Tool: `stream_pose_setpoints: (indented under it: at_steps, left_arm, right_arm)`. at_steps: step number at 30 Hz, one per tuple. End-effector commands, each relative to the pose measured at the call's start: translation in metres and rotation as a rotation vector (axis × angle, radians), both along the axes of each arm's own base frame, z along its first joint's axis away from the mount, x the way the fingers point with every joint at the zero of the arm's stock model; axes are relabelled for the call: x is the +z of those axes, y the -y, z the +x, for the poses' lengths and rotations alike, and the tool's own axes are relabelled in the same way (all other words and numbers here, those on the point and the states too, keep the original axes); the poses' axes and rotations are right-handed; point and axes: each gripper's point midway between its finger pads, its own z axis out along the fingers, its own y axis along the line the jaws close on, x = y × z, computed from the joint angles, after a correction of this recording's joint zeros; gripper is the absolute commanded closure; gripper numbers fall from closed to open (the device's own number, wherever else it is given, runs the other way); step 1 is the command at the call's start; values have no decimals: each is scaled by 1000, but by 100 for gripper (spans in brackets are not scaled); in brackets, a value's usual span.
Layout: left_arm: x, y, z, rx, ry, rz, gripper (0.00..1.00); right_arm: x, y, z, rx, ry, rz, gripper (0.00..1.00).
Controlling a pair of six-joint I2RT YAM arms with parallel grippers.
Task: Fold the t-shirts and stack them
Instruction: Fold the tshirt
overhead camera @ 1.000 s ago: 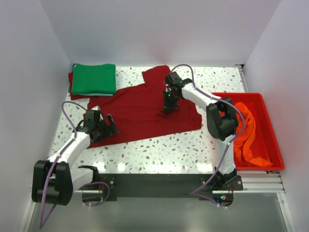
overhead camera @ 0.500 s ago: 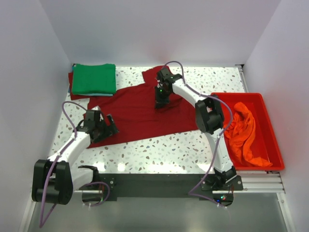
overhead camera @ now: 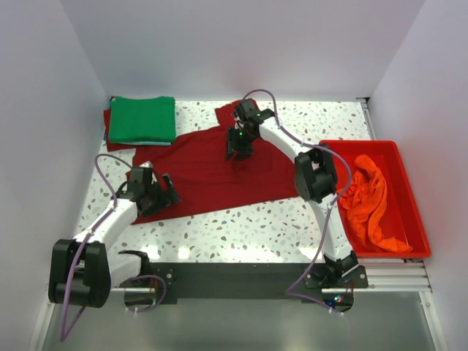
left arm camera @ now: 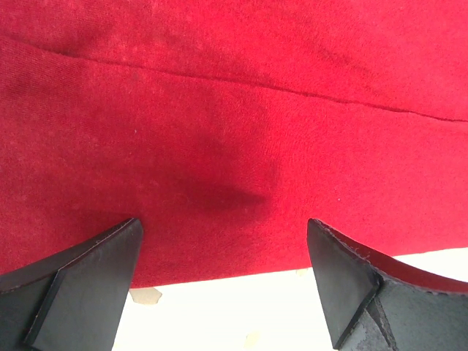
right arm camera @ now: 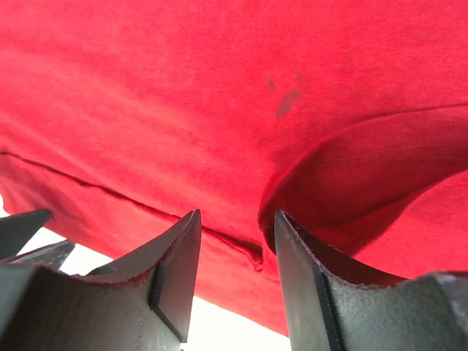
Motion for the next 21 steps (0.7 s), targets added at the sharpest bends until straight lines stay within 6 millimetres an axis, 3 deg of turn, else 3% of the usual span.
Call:
stream_pose_setpoints:
  at_steps: [1, 7, 11, 21]
  left_arm:
    - [1, 3, 6, -14, 30, -6, 0]
    - [1, 3, 6, -14, 30, -6, 0]
    - [0, 3, 5, -15, 29, -7, 0]
    - [6, 1, 9, -14, 57, 1, 0]
  right_arm:
    - [36, -23, 5, 18, 47, 116, 51]
    - [67, -46, 6, 28, 66, 274, 49]
    - [77, -50, 11, 14, 91, 294, 48]
    - [107, -24, 11, 7, 197, 208, 46]
